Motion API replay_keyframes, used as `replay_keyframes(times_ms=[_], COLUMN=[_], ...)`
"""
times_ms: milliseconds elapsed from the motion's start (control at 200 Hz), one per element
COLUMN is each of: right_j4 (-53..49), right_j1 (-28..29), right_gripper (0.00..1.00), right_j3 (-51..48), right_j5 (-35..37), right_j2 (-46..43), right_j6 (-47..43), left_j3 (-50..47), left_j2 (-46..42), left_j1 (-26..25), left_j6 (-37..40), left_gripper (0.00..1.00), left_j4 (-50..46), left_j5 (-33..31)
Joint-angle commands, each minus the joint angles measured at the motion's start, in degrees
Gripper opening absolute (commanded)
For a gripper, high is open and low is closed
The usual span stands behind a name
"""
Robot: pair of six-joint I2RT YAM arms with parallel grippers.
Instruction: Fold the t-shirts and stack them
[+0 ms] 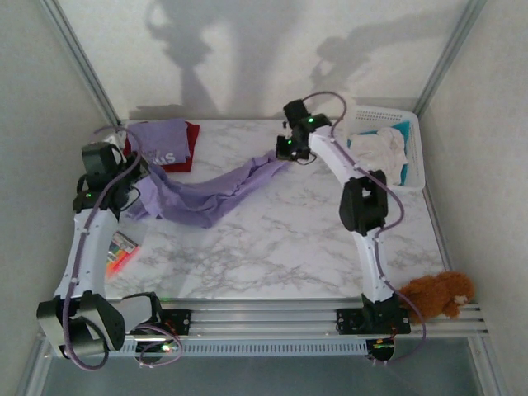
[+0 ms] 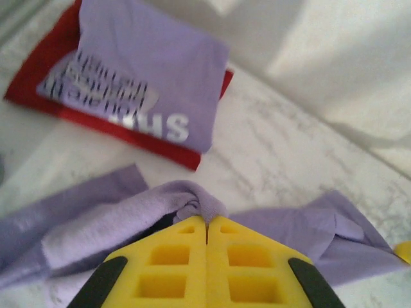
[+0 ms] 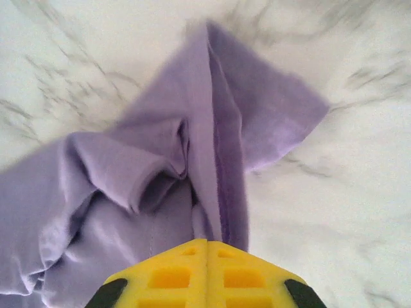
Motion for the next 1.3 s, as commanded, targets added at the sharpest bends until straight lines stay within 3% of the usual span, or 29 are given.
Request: replay_keyframes(times_ms=[0,110,245,325,365,395,411,471,521,671,766,841,951,1151,1297], right_j4=[-1.8,-3.7,-3.3,-2.9,-3.8,-4.3,-4.6,-5.1,-5.8,-1.8,4.7,7.8,9.1,15.4,14.4], right_j1=[-1.5,-0.4,6.3,9.4,10.1,10.2,10.2,10.2,9.8,6.2,3.1,1.2,0.4,0.4,0.3], right_gripper=[0.00,0.00,0.00,0.00,0.17,0.45,0.53,0.67,0.71,0.67,0.54,0.44,0.43,0.44,0.35], right_j3=[-8.0,-26.1,-50.3,-59.1,-61.3,-62.4,-62.7,-62.3,-60.5,-56.3,-56.0,-54.8,-52.5,-55.0,-52.2], right_j5=[6.6,6.7,4.8,2.0,2.7,3.7,4.4,7.4,9.2,6.3,1.2,1.3,4.2,1.9,5.7], right_j2=[-15.1,-28.0,-41.0,-45.0,-46.5,-47.8,-48.6,-51.3,-52.0,-48.6,-43.7,-39.1,-32.4,-25.9,-21.3], right_j6=[-2.9,-0.9,7.6,12.8,14.6,15.6,16.1,16.5,15.6,11.3,10.2,10.5,10.0,9.7,6.3], left_j3=[1.9,-2.9,-11.1,-14.6,-15.5,-15.9,-16.1,-16.4,-16.3,-16.0,-15.6,-15.3,-15.4,-16.8,-17.2], left_j2=[-1.2,-3.5,-7.1,-8.1,-8.1,-7.9,-7.9,-7.5,-7.2,-6.3,-5.8,-5.5,-5.5,-5.6,-4.8], left_j1=[1.1,1.8,1.8,1.8,1.9,1.8,1.9,1.8,1.9,1.8,1.8,1.8,1.9,1.8,1.8], left_j6=[3.0,4.4,4.5,4.5,4.6,4.7,4.8,5.0,5.1,5.1,5.1,5.1,4.9,4.2,3.2], left_gripper=[0.00,0.00,0.00,0.00,0.00,0.00,0.00,0.00,0.00,0.00,0.00,0.00,0.00,0.00,0.00], left_j4=[-2.7,-3.3,-2.4,-2.3,-2.5,-2.8,-2.9,-3.1,-3.2,-2.9,-2.6,-2.5,-2.5,-1.7,-0.6], left_j5=[-0.5,-1.7,-1.9,-2.2,-2.1,-1.8,-1.6,-1.2,-1.3,-1.1,-1.1,-0.9,-0.6,0.2,1.2])
